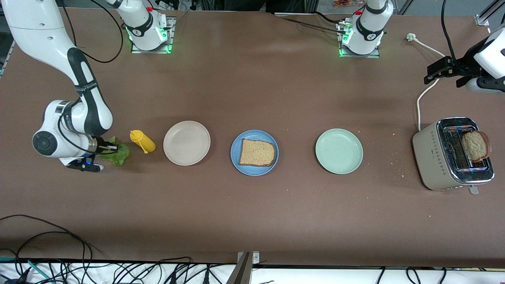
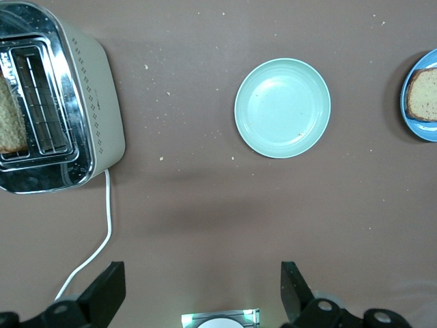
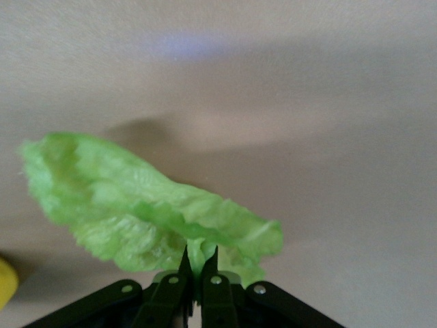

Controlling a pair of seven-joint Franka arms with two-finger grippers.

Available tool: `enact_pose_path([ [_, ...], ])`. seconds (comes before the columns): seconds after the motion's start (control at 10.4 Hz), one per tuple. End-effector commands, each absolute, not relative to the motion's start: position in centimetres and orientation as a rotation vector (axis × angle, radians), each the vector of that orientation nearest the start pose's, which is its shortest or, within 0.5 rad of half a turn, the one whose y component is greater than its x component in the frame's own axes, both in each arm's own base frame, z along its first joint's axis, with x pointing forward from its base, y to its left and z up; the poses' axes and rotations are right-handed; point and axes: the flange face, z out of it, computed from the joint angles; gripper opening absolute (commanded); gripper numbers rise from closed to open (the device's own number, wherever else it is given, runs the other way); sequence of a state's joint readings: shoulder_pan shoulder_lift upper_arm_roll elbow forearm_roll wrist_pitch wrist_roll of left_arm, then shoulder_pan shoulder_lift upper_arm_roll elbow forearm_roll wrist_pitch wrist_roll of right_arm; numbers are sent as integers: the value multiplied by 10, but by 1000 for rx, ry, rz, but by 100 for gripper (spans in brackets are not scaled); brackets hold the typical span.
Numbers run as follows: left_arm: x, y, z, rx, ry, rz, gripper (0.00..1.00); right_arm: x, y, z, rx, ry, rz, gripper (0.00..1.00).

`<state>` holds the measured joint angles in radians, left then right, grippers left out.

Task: Make sandwich in blue plate with both arms
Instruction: 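Lower the right gripper and grasp the green lettuce leaf, then carry the lettuce leaf over the blue plate with the right gripper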

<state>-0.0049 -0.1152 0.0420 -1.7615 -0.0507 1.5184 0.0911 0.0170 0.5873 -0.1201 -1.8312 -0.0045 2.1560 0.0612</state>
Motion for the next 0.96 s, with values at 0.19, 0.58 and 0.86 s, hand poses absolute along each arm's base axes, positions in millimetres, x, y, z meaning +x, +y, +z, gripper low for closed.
enact_pose_path([
  [0.19,504,8,601,-3165,118,197,100,649,-59,342,-3138,189,561,1],
  [0.58,508,2,606,-3160,134,178,100,654,18,449,-3083,143,574,1],
  [0.86,508,-3,608,-3158,148,171,100,646,120,466,-3066,219,528,1],
])
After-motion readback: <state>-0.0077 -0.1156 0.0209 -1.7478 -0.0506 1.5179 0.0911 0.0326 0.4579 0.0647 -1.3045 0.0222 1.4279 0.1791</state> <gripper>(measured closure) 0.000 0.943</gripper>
